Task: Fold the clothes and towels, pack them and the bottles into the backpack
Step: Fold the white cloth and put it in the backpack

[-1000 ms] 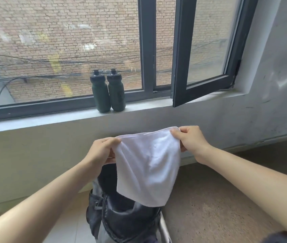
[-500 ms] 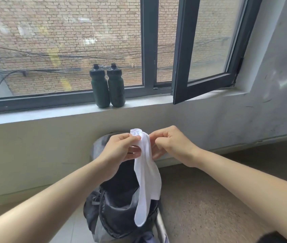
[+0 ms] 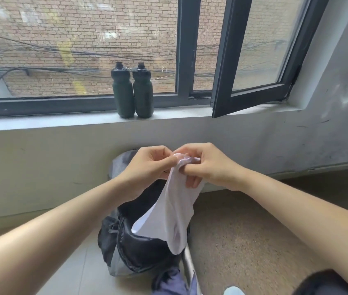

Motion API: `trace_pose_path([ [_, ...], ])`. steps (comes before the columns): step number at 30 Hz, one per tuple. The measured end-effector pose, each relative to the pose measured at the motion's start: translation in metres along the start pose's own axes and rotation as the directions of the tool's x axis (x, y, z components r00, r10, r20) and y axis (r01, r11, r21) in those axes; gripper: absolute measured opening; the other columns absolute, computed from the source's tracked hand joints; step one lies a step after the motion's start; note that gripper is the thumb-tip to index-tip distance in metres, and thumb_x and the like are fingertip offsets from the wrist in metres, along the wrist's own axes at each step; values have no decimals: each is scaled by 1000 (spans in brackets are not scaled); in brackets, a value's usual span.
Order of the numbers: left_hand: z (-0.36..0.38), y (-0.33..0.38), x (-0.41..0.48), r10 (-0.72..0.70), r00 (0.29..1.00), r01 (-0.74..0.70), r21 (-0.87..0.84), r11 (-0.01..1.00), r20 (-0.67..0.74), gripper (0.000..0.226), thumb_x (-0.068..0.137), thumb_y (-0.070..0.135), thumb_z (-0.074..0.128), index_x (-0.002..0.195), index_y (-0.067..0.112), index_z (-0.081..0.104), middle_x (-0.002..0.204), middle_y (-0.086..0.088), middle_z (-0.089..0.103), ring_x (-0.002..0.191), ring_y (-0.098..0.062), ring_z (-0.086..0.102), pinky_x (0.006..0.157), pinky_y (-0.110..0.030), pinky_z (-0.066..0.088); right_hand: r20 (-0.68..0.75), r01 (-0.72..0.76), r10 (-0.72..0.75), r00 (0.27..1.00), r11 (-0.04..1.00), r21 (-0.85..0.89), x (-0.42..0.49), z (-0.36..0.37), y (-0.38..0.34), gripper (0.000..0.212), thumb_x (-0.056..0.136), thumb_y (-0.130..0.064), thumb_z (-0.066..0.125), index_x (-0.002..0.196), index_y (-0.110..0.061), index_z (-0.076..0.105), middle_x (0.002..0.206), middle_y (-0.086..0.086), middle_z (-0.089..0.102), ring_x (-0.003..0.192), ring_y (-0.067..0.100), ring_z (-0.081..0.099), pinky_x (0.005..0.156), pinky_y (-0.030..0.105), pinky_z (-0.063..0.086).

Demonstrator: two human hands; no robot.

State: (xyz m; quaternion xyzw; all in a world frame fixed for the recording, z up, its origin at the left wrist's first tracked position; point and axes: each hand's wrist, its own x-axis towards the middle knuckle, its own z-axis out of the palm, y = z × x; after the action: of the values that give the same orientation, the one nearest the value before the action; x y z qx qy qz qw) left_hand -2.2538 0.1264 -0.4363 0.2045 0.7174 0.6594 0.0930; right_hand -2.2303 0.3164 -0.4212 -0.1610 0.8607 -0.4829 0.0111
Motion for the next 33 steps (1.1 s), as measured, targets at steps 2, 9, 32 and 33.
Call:
trace_pose_path([
  [2, -2, 0, -2, -36, 999, 37, -26, 999, 35, 34, 85, 32, 79, 98, 2, 70, 90, -10, 76, 83, -20, 72, 85, -41, 59, -46, -29, 30, 998, 999, 31, 0, -3, 1, 14, 94, -3, 63, 105, -6, 71, 84, 22, 72, 60, 23, 72, 59, 32, 61],
  [9, 0, -17, -5, 25, 999, -34, 214, 976, 44, 13, 79, 15, 68, 90, 12, 74, 88, -15, 76, 79, -17, 67, 78, -51, 58, -146, -39, 56, 988, 992, 121, 1, -12, 4, 6, 94, -1, 62, 92, 1, 67, 71, 18, 67, 53, 22, 66, 50, 29, 54],
  [32, -26, -102, -2, -486, 873, 429, 527, 734, -35, 21, 79, 4, 63, 84, 17, 79, 82, 0, 73, 80, -16, 65, 64, -23, 47, -500, 96, 109, 859, 926, 366, 11, -36, 21, 11, 81, -2, 59, 74, -9, 62, 71, 11, 66, 68, 25, 64, 67, 34, 57],
  [33, -24, -101, -2, -433, 900, 394, 525, 755, -52, 19, 79, 6, 65, 84, 19, 78, 85, 2, 76, 83, -16, 68, 68, -25, 51, -499, 89, 112, 860, 928, 361, 11, -36, 21, 12, 81, -2, 60, 73, -10, 63, 71, 10, 66, 68, 25, 64, 67, 35, 57],
])
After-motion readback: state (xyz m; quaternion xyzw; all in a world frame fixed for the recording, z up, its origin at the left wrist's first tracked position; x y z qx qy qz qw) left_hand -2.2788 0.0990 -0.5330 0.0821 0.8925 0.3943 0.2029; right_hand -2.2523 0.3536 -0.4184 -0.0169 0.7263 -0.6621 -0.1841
